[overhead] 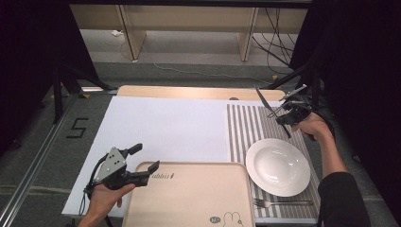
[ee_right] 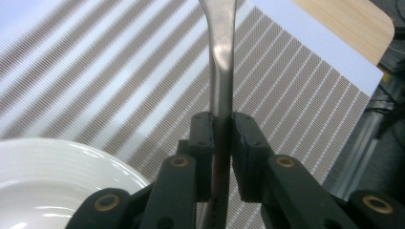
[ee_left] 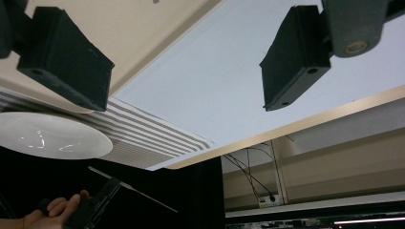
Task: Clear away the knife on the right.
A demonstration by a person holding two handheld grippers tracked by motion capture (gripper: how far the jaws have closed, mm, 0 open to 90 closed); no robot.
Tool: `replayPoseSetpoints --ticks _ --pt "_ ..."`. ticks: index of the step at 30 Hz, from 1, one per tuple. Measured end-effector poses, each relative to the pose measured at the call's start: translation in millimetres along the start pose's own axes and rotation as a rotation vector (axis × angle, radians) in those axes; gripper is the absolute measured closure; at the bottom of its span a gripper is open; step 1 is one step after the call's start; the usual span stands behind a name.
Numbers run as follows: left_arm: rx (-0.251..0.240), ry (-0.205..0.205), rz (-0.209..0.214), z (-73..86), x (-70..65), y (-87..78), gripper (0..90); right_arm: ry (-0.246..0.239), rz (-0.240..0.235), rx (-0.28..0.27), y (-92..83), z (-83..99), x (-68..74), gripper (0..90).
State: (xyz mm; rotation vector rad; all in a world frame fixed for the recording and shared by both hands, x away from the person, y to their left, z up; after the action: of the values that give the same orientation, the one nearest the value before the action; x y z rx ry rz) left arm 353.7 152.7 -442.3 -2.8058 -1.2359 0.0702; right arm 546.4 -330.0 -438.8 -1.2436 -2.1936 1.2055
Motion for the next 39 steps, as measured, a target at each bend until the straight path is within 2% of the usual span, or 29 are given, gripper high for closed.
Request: replayPoseSetpoints --ticks 1,2,7,8,9,11,14,16,18,19,22,23,25,28,32,35,39 --pt "-0.001 -0.001 0.001 0.1 -0.1 0.2 17.0 0.000 0.000 0.000 0.0 0.0 0.0 80.0" --pt "0.000 -0.001 0.000 0.2 -0.2 0.2 17.1 0.000 -0.014 -0.037 -3.1 0.3 1.5 80.1" --pt "-0.001 -0.001 -0.001 -0.2 -0.5 0.3 17.0 0.022 -0.035 -0.068 -11.6 2.3 6.2 80.1" --pt "-0.001 -0.002 0.000 -0.1 -0.5 0.5 17.1 0.066 -0.049 -0.077 -15.2 3.1 10.5 80.0" --pt "-0.001 -0.002 0.000 -0.1 -0.5 0.5 17.0 0.084 -0.051 -0.081 -16.4 4.0 13.0 80.1" --pt "-0.002 -0.004 0.001 -0.2 -0.6 0.5 17.0 0.091 -0.056 -0.083 -17.6 4.6 14.7 80.0" --pt "-0.007 -0.005 0.003 -0.4 -0.7 0.7 17.1 0.156 -0.089 -0.135 -22.6 5.1 27.1 80.1" --pt "-0.010 -0.007 0.005 -0.3 -0.5 0.9 17.1 0.147 -0.102 -0.141 -23.4 5.2 28.6 80.1" --pt "-0.012 -0.007 0.005 -0.4 -0.2 0.8 17.1 0.151 -0.107 -0.148 -26.7 5.4 34.6 80.1" --pt "-0.012 -0.007 0.005 -0.5 0.0 0.9 17.1 0.147 -0.127 -0.157 -29.8 5.4 40.4 80.1" --pt "-0.001 -0.001 0.000 -0.3 -0.1 0.2 17.1 0.162 -0.144 -0.166 -32.4 5.4 46.4 80.0" --pt "-0.003 -0.003 0.001 -0.3 -0.5 0.5 17.1 0.183 -0.153 -0.178 -32.5 5.2 50.3 80.1" --pt "-0.003 -0.004 0.001 -0.3 -0.6 0.5 17.1 0.173 -0.172 -0.190 -33.0 5.6 56.2 80.1" --pt "-0.012 -0.008 0.005 -0.5 -0.3 0.9 17.0 0.183 -0.212 -0.206 -33.3 8.4 66.7 80.2" --pt "-0.005 -0.005 0.000 -0.5 0.0 0.2 17.1 0.188 -0.230 -0.224 -34.4 10.5 73.6 80.1" --pt "-0.011 -0.007 0.005 -0.4 -0.2 0.9 17.0 0.230 -0.254 -0.251 -37.8 11.8 81.3 80.1" --pt "-0.004 -0.003 -0.001 -0.9 -0.2 0.0 17.1 0.176 -0.261 -0.268 -46.5 11.3 91.5 80.1"
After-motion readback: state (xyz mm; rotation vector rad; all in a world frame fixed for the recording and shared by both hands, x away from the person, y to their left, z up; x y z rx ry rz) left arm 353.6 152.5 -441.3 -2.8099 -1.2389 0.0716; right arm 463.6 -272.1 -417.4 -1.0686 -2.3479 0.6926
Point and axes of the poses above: each handheld gripper's, and its own axes: y roughly forward along the jaws, z roughly out of its underside, x roughly to its left, the point moved 6 cm from there along y, roughly forward along the jaws, and after that the axes turned 7 degrees about -x, right-handed, at the moved point
